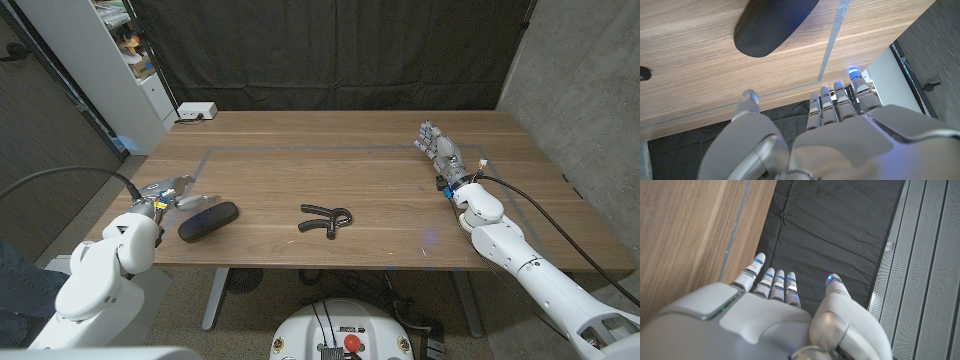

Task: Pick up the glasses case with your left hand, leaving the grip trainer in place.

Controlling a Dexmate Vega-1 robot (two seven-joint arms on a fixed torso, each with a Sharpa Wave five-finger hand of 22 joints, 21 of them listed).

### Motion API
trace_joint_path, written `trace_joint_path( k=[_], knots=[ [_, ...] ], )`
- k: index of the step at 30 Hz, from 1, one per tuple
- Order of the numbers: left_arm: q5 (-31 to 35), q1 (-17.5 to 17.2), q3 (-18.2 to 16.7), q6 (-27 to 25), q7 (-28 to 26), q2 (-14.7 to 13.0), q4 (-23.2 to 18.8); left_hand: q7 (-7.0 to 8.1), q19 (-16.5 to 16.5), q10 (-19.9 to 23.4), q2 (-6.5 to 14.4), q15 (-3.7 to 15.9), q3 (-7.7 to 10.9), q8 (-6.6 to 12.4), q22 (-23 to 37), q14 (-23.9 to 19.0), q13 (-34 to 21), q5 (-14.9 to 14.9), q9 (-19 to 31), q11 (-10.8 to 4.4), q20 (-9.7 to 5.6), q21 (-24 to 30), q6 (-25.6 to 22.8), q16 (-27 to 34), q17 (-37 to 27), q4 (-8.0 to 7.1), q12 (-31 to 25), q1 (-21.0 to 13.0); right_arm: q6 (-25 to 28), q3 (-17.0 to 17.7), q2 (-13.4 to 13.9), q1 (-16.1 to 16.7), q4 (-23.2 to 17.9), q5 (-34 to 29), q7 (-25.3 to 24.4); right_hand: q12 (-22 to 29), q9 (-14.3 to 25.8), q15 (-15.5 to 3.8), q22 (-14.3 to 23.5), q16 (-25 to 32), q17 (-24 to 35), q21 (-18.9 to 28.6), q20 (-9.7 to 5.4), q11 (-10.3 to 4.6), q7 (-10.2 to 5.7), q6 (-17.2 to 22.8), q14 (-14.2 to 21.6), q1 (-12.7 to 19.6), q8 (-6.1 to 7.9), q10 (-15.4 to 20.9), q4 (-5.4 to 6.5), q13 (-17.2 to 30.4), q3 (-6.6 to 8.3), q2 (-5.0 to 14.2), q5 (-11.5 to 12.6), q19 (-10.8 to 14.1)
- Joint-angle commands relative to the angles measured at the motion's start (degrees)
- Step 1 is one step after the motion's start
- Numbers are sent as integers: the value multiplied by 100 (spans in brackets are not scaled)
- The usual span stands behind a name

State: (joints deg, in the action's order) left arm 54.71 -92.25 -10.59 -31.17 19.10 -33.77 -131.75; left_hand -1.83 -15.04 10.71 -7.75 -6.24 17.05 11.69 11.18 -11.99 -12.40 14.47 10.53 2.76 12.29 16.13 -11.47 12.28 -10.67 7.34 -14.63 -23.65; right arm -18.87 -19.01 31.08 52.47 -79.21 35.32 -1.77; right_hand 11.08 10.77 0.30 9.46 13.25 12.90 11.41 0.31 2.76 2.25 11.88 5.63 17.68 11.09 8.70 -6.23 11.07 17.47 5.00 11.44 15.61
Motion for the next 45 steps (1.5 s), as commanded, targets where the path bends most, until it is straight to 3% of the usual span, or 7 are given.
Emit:
trace_joint_path(
  k=[1,18,29,45],
  knots=[
    [-360,65,219,-206,-144,-113,114,24,-46,0,-1,-29,-13,-25,6,-15,-16,50,18,-20,24,-18,-14,-19,-12,4,11,-79,-42,16,-17,-42,59,33,57,31,20,10,28,1,19,-35,-21,6,-9,35,64,-5,28,53,-2,15,-32,46,2,46],
    [-829,-106,324,-536,-384,-356,40,12,-35,9,7,-50,-33,-23,1,-16,-18,59,19,-22,24,-45,-36,-31,-14,-2,15,-86,-93,-40,-118,-145,203,60,184,33,20,9,28,0,21,-39,-18,7,-15,35,70,-9,28,57,-2,16,-39,48,2,44],
    [-951,-44,513,-723,-455,-617,54,18,-27,8,14,-54,-45,-26,-2,-16,-20,65,20,-10,24,-63,-39,-38,-15,-5,21,-93,-112,-13,-109,-101,197,77,172,34,20,9,28,-2,20,-41,-16,5,-20,29,76,-3,25,62,-7,16,-41,48,2,42],
    [-580,38,963,-1227,-492,-1173,33,22,-19,6,16,-79,-60,-31,-6,-9,-21,74,20,-3,24,-85,-39,-50,-15,-2,28,-110,-164,-11,-167,-131,295,113,221,31,20,10,28,-7,20,-42,-14,5,-18,34,79,-1,27,56,-10,16,-40,54,4,41]
  ],
)
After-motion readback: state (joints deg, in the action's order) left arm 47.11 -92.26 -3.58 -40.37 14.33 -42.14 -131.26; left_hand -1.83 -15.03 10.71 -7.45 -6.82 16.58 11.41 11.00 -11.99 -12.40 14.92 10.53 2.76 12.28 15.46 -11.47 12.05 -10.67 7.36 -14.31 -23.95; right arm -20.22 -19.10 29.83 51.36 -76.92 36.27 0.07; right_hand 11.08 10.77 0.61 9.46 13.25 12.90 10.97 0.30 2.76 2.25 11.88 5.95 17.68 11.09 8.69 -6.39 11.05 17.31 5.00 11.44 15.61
